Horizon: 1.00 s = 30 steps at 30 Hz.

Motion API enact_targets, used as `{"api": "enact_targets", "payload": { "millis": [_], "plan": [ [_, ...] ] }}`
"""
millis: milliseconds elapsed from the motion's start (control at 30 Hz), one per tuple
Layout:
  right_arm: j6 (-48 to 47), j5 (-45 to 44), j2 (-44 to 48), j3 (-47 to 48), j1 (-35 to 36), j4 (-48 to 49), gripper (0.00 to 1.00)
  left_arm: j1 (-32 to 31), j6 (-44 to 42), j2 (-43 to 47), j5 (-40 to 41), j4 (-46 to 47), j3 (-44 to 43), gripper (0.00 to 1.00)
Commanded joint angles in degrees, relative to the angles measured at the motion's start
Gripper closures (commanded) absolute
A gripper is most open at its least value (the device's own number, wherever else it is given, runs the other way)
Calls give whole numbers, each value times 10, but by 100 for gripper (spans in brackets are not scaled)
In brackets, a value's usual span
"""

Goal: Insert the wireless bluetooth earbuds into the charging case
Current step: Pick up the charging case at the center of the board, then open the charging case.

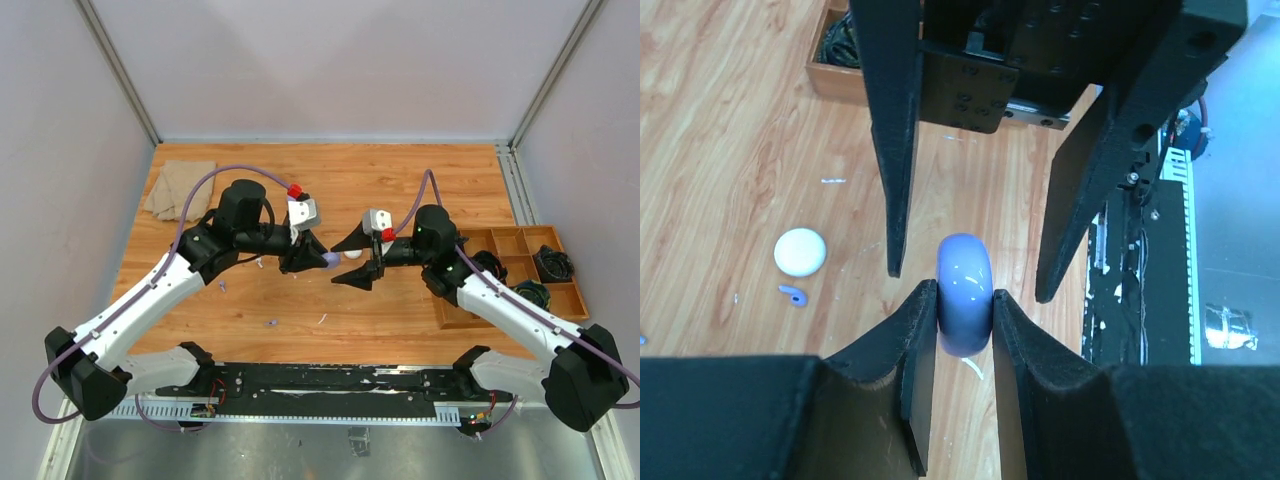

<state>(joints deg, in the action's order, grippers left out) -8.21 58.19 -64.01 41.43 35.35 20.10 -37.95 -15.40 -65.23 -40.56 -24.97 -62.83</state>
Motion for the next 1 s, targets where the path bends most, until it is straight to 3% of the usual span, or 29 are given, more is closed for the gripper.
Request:
{"api": "enact_targets", "payload": {
  "millis": [0, 133, 467, 967],
  "plan": [
    [66, 33, -7, -3, -15, 98, 36, 3, -12, 21, -38, 13, -13, 100],
    [111, 36, -13, -19, -15, 164, 43, 3, -8, 29, -39, 25, -8, 100],
    [132, 43, -17, -37, -15, 195, 59, 3, -3, 35, -44, 33, -5, 100],
    [161, 43, -27, -48, -15, 236, 71, 3, 5, 29, -62, 48, -2, 100]
  ]
}}
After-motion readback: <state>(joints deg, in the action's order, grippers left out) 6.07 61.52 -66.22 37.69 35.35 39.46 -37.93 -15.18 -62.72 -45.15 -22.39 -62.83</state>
